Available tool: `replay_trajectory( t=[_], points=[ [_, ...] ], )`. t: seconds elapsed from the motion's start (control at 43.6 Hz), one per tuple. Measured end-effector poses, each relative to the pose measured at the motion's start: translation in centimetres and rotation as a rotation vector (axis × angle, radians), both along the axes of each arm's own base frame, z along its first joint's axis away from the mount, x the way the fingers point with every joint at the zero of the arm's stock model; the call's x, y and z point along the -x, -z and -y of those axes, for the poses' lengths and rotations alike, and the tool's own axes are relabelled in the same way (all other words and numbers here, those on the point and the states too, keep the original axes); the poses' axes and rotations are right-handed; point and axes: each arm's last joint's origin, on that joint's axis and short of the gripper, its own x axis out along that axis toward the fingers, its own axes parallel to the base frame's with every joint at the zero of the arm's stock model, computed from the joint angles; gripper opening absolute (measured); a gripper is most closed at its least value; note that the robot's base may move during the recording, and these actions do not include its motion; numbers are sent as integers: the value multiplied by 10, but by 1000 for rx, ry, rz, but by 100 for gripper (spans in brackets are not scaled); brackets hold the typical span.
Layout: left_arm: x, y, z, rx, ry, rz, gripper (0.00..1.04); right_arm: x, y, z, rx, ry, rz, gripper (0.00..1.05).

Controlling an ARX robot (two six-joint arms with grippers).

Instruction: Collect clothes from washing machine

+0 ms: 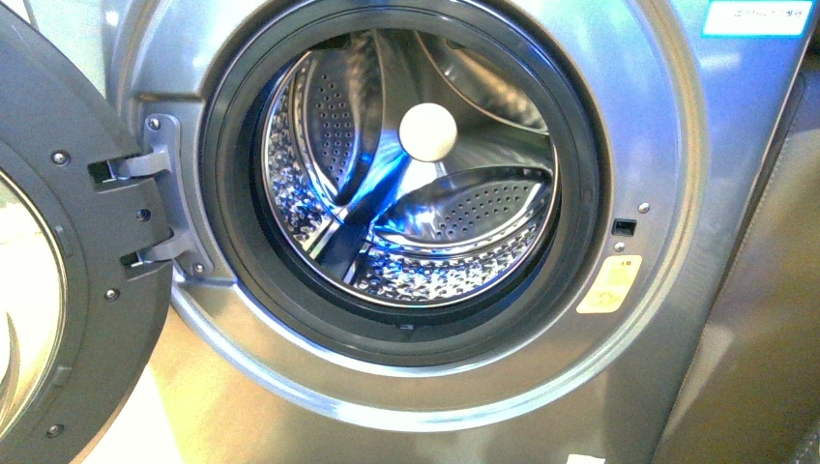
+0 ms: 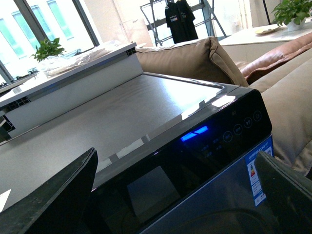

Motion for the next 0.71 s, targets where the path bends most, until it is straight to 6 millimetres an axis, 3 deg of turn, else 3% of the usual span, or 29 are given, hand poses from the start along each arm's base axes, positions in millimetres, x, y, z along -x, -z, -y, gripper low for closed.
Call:
replay_trajectory(
  t=[0.252, 0.551, 0.711],
  points=[
    [0, 0, 0, 0, 0, 0, 98, 1, 74, 7, -146, -22, -238, 3],
    [0, 0, 0, 0, 0, 0, 98, 12, 171, -45, -209, -95, -523, 3],
    [0, 0, 0, 0, 0, 0, 98, 0, 227, -47, -190, 9, -612, 3]
  ],
)
